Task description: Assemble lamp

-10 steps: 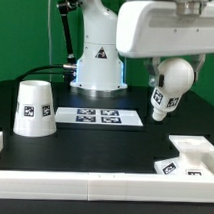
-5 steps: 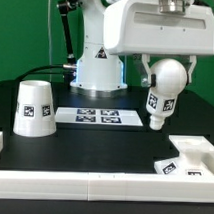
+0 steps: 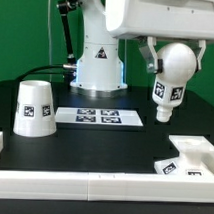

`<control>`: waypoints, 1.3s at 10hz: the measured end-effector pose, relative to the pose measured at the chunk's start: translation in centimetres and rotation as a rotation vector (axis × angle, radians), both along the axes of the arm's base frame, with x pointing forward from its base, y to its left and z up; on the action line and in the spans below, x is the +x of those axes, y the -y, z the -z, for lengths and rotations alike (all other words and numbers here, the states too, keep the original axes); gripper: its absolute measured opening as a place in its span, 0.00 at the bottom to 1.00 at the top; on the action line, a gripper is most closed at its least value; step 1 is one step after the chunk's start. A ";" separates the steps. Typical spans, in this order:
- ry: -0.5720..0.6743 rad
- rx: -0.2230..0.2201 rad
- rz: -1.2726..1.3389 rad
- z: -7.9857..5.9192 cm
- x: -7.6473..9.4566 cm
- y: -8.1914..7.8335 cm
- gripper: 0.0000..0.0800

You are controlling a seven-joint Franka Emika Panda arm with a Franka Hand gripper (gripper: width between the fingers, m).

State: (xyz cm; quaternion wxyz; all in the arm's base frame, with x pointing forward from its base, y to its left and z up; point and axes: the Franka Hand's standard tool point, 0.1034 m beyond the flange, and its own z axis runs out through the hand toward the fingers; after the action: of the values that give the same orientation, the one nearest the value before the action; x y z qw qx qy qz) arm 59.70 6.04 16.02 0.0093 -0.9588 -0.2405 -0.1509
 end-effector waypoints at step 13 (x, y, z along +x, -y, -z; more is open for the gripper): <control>0.064 0.071 0.088 1.2 2.7 -3.3 0.73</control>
Offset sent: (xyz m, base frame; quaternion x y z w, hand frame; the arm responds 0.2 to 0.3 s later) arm 0.0252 0.0293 0.0161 0.0112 -0.0058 0.0406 0.9991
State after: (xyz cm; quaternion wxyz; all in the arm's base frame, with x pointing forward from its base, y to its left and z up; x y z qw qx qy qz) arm 62.36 9.35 14.80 0.0291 -0.9622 -0.1928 -0.1903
